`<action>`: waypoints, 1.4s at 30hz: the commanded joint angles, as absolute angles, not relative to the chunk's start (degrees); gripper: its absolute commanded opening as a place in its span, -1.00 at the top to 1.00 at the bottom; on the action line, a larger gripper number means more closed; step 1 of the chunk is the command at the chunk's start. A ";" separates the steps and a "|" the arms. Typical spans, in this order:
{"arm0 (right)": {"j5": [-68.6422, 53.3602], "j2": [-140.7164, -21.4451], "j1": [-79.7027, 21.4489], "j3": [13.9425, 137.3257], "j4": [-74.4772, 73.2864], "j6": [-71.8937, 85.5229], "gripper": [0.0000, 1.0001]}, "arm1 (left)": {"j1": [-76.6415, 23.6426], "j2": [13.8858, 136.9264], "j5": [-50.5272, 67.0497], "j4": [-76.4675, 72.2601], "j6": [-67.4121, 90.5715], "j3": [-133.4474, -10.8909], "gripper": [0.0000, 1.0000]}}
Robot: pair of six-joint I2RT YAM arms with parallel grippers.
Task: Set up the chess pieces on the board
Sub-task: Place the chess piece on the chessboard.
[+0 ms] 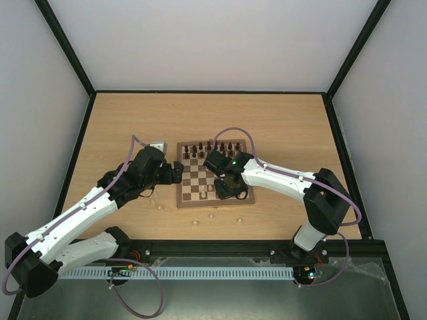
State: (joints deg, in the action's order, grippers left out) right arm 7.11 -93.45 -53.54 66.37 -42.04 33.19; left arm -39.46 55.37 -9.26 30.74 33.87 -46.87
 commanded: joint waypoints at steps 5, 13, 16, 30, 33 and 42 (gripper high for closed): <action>7.75 -92.17 -53.74 65.42 -44.89 33.54 0.87 | -39.11 54.81 -9.49 31.17 33.89 -46.91 -0.99; 7.67 -91.44 -53.79 64.35 -44.71 33.92 0.87 | -39.16 55.08 -9.47 31.10 33.79 -46.85 -0.98; 7.69 -91.48 -53.75 64.23 -44.55 33.92 0.86 | -39.11 55.10 -9.39 31.09 33.78 -46.86 -0.98; 8.28 -88.02 -53.79 64.33 -43.49 34.20 0.24 | -39.11 55.65 -9.08 31.02 33.83 -46.96 -0.99; 7.86 -84.95 -53.79 63.27 -43.02 34.50 0.11 | -39.11 55.83 -9.14 31.11 33.80 -47.26 -0.98; 7.85 -72.86 -53.79 53.38 -37.85 36.00 -0.96 | -38.95 55.81 -10.36 31.37 33.96 -49.28 -0.99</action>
